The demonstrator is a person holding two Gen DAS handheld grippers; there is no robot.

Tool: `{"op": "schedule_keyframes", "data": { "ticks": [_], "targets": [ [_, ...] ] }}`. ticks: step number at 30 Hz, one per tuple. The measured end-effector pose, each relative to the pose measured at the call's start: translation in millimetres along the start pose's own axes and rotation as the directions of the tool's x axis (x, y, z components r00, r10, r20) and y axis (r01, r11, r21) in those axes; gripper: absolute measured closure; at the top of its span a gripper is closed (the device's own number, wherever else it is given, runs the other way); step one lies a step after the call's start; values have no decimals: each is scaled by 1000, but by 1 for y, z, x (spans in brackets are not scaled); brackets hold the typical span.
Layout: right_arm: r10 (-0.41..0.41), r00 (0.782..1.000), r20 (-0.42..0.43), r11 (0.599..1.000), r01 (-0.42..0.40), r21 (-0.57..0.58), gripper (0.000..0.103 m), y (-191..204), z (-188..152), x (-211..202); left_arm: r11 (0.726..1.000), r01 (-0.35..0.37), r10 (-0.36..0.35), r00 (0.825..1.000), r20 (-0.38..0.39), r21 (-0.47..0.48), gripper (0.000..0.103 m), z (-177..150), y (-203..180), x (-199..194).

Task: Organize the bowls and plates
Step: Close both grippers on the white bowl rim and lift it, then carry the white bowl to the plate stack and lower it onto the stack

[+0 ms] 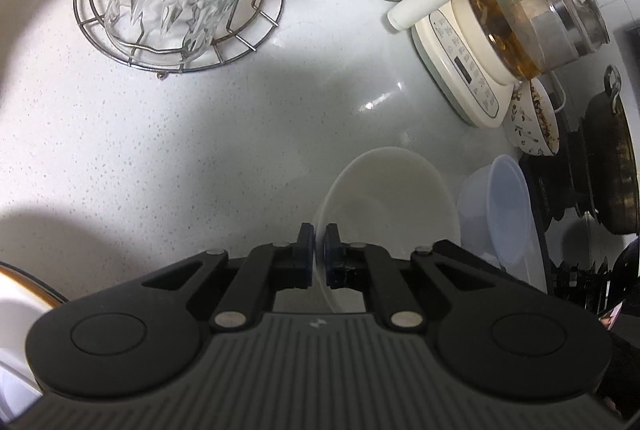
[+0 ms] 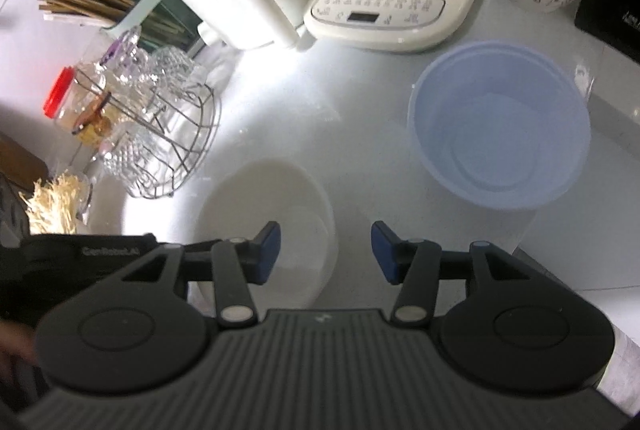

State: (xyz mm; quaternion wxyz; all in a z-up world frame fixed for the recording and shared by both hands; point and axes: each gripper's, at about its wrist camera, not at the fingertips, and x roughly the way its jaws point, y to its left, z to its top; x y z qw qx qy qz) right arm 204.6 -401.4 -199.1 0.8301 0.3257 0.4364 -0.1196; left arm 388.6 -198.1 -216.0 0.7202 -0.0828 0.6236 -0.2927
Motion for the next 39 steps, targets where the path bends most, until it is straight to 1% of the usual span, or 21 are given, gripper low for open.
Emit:
{"op": "schedule_keyframes", "data": {
  "ticks": [3, 4, 5, 7, 8, 9, 10, 17, 23, 27, 32, 35, 39],
  "targets": [
    [15, 1000, -26, 1000, -14, 17, 50, -2, -3, 9, 1000, -3, 3, 1000, 0, 6, 97, -3, 1, -1],
    [24, 999, -31, 1000, -24, 19, 53, -2, -4, 11, 1000, -7, 7, 1000, -2, 6, 97, -3, 2, -1],
    [32, 999, -31, 999, -31, 19, 57, -2, -4, 13, 1000, -11, 11, 1000, -3, 8, 97, -4, 2, -1],
    [32, 999, -33, 999, -32, 7, 73, 0, -6, 15, 1000, -14, 14, 1000, -1, 14, 97, -3, 2, -1],
    [33, 999, -35, 999, -33, 2, 77, 1, -7, 16, 1000, -16, 16, 1000, 0, 19, 97, -3, 1, -1],
    [36, 999, -38, 999, -36, 4, 83, 1, -8, 17, 1000, -17, 17, 1000, -1, 23, 97, -2, 1, 0],
    [41, 998, -41, 999, -41, 7, 84, 0, -8, 17, 999, -20, 20, 1000, 2, 26, 97, -2, 0, -1],
    [42, 998, -43, 999, -42, -4, 86, -2, -11, 15, 999, -5, 5, 1000, 4, 36, 96, -4, -3, -4],
    [44, 998, -35, 999, -45, -24, 86, 1, -15, 2, 998, -9, 6, 999, 40, 66, 96, -14, -11, -18],
    [53, 998, -25, 998, -54, -35, 86, 5, -17, -11, 997, -17, 12, 998, 61, 73, 96, -21, -17, -32],
    [77, 997, -17, 996, -77, -52, 86, 12, -20, -29, 995, -34, 24, 994, 102, 98, 96, -30, -27, -59],
    [89, 996, -12, 994, -90, -68, 86, 19, -20, -40, 996, -33, 22, 992, 124, 87, 96, -36, -29, -77],
    [100, 995, 10, 990, -99, -96, 86, 30, -20, -55, 998, -22, 15, 992, 129, 58, 96, -40, -27, -94]
  ]
}}
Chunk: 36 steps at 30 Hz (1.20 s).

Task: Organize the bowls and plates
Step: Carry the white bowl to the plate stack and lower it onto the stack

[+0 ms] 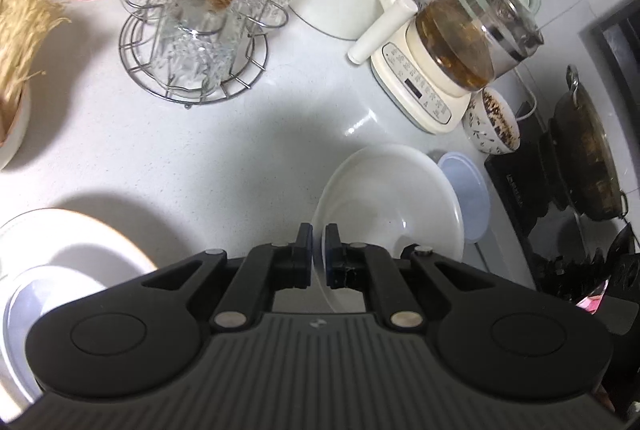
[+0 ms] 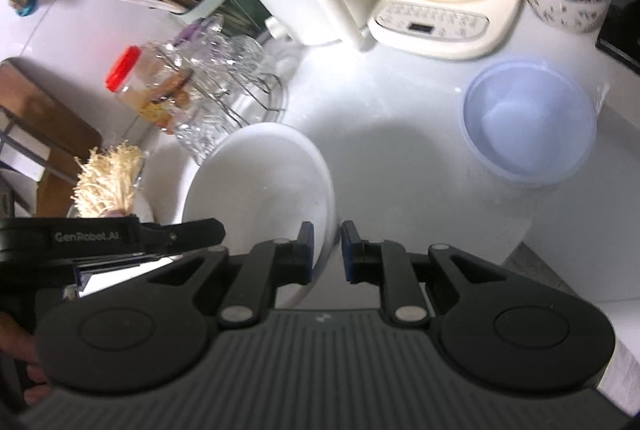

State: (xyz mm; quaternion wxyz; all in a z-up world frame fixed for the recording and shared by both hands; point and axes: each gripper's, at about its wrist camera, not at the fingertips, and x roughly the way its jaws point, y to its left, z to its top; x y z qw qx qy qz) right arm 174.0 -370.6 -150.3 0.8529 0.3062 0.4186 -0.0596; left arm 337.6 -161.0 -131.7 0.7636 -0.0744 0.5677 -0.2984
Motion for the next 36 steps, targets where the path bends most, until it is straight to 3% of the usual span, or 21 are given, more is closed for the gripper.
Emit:
{"op": "schedule_keyframes", "data": {
  "ticks": [9, 16, 24, 30, 36],
  "targets": [
    [44, 998, 47, 997, -41, -58, 86, 33, 0, -13, 998, 6, -2, 998, 66, -64, 96, -20, 18, -45],
    [82, 996, 34, 988, -77, -132, 86, 66, -6, -14, 998, -32, 40, 991, 130, -58, 96, -28, 34, -79],
    [141, 990, 18, 972, -135, -193, 86, 104, -19, -9, 992, -57, 78, 980, 184, -116, 96, -46, 65, -114],
    [172, 985, -30, 952, -174, -251, 86, 131, -30, -1, 981, -85, 123, 969, 216, -175, 96, -61, 89, -136],
    [159, 981, -108, 942, -184, -281, 86, 149, -45, 16, 963, -113, 161, 969, 186, -245, 96, -79, 113, -141]
  ]
}}
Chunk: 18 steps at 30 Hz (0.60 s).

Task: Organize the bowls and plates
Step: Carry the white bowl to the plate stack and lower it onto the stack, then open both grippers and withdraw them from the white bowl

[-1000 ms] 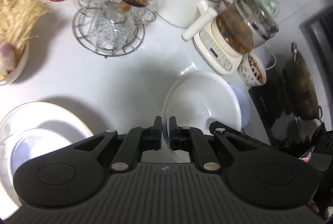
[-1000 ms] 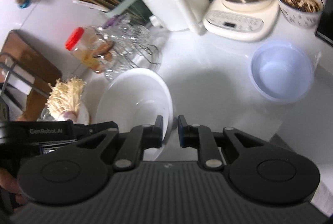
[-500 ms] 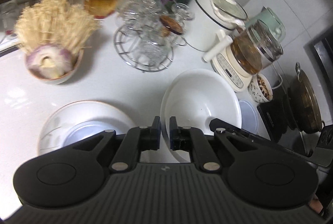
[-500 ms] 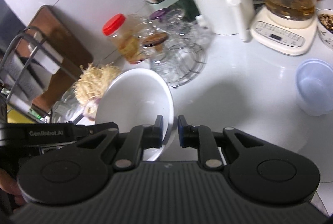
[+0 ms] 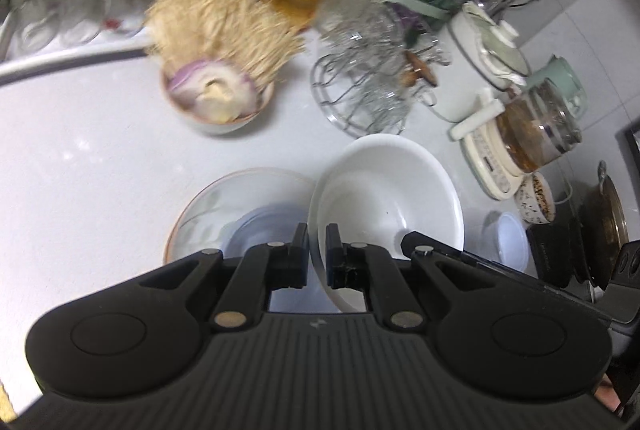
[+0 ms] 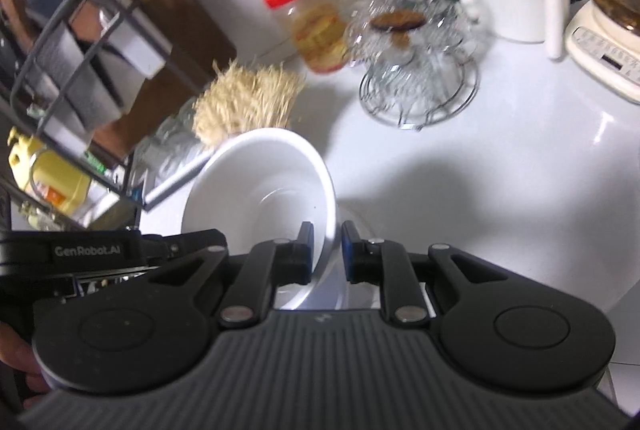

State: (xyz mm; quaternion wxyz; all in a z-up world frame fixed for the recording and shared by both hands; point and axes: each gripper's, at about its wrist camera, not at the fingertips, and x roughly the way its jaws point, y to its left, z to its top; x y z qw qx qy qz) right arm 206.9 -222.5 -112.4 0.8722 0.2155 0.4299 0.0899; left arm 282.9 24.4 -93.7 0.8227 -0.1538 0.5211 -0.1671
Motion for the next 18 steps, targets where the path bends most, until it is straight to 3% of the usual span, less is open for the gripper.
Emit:
{"op": "schedule_keyframes", "data": {
  "ticks": [13, 18],
  "targets": [
    [-20, 990, -141, 1000, 20, -2, 83, 8, -23, 34, 995, -76, 71, 994, -79, -60, 96, -22, 27, 18],
    [-24, 990, -139, 1000, 23, -7, 83, 9, -23, 35, 995, -89, 85, 994, -73, -50, 95, -19, 24, 21]
  ]
}}
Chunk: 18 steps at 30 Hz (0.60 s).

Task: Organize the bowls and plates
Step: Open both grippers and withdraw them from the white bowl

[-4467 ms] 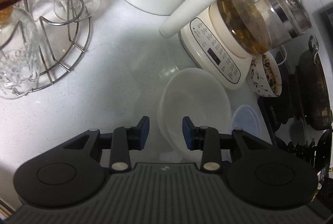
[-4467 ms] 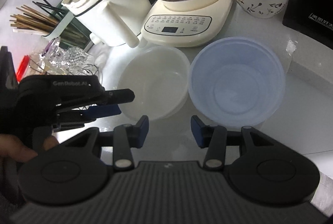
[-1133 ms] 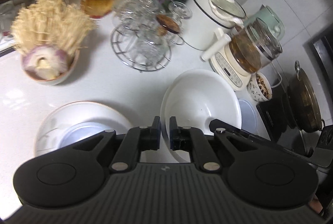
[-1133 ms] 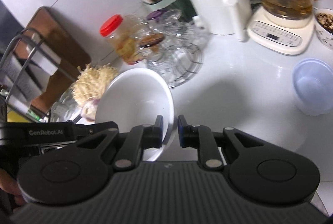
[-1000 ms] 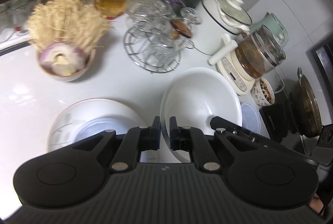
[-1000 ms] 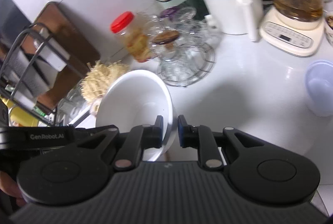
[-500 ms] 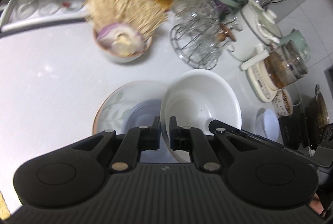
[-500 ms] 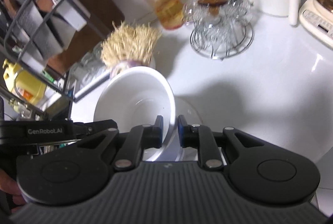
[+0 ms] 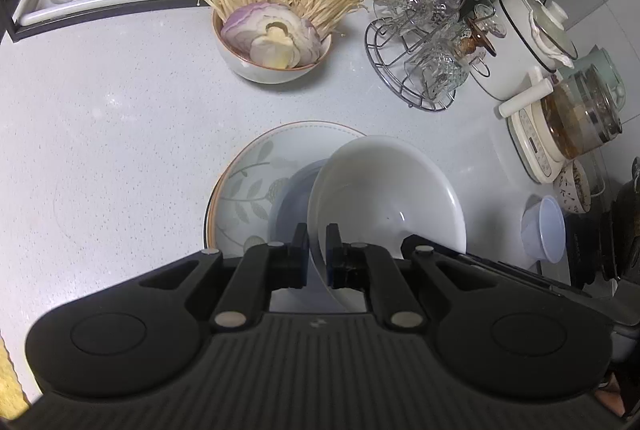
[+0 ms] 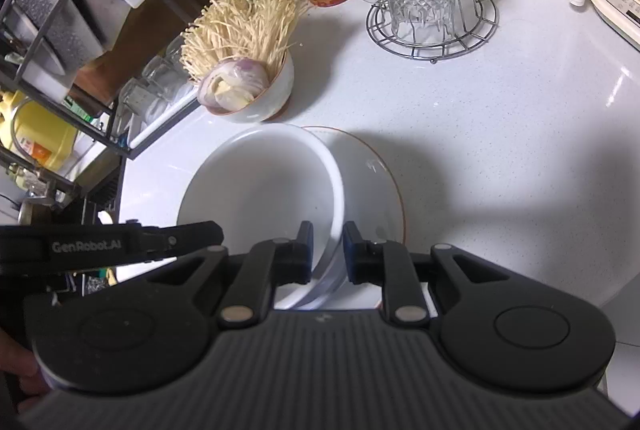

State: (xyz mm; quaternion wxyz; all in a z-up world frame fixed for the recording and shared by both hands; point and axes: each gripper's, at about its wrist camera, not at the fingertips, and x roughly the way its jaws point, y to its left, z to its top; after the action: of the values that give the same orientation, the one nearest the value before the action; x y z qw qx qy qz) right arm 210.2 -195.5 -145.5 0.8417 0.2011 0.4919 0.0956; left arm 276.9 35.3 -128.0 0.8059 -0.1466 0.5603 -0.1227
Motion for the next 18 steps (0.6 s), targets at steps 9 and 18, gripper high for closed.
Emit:
{"op": "schedule_keyframes", "data": {
  "ticks": [9, 18],
  "targets": [
    [5, 997, 72, 1000, -7, 24, 55, -1, 6, -17, 998, -48, 47, 998, 37, 32, 86, 5, -7, -13],
    [-31, 976, 213, 999, 40, -37, 55, 13, 12, -44, 996, -10, 1, 995, 103, 84, 85, 11, -24, -43]
  ]
}}
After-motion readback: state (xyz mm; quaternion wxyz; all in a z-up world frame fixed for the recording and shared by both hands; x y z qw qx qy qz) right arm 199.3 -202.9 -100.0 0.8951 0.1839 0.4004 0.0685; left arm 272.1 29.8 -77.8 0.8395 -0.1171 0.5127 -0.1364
